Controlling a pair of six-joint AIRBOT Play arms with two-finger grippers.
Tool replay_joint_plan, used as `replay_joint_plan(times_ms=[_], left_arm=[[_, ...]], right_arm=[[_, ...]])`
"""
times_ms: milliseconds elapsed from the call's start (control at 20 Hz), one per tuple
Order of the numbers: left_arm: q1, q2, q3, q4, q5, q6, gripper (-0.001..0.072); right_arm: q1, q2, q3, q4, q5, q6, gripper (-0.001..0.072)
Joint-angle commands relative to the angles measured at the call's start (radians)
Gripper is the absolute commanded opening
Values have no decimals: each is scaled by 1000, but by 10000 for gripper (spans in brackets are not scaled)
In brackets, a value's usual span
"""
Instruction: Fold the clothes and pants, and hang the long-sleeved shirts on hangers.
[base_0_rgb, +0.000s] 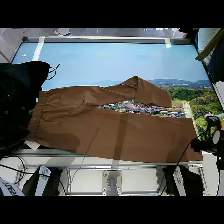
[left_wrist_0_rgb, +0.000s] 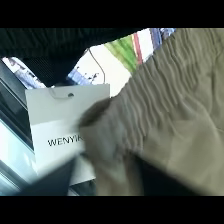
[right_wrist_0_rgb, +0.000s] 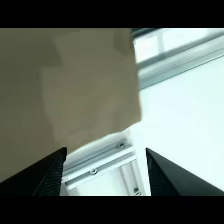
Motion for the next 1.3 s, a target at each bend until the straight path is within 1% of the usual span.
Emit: replay_joint_plan(times_ms=[0,50,100,150,200,250,400,450,500,550,600,700,850,900,1050,1150,1250], left_arm=[[1,10,90,-26,8,0,587],[0,13,146,-64,15,1,588],[-8,11,206,-131,40,10,589],[-28,2,259,-185,74,55,589],[-66,-24,314,-201,102,64,589],[-108,-68,369,-198,107,64,589],[-266,-290,560,-197,75,45,588],[-317,-380,632,-189,56,44,588],[-355,-463,699,-177,29,36,588],[-383,-545,762,-162,0,14,587],[-402,-628,821,-159,-37,10,587],[-423,-764,904,-159,-103,7,586],[-446,-876,941,-159,-119,8,585],[-453,-893,941,-159,-107,8,585],[-465,-903,941,-160,-46,7,586],[-475,-903,941,-159,-50,3,585],[-488,-903,941,-158,-67,-3,585]], right_arm=[[-14,7,141,9,-49,2,550],[-14,7,212,31,-95,2,550],[-14,5,269,92,-165,2,550],[-14,-9,311,195,-245,2,549],[-14,-43,339,307,-295,-3,548],[-14,-105,361,423,-312,-8,548],[-14,-373,407,812,-288,-99,549],[-13,-461,428,918,-275,-120,550],[-13,-546,456,999,-259,-125,550],[-13,-614,483,1056,-244,-124,550],[-13,-670,512,1104,-231,-124,550],[12,-742,554,1117,-232,-125,550],[95,-802,578,1028,-281,-126,550],[127,-816,578,1001,-311,-126,550],[243,-870,585,996,-380,-145,550],[307,-916,591,986,-425,-143,549],[316,-965,591,989,-436,-120,550]])
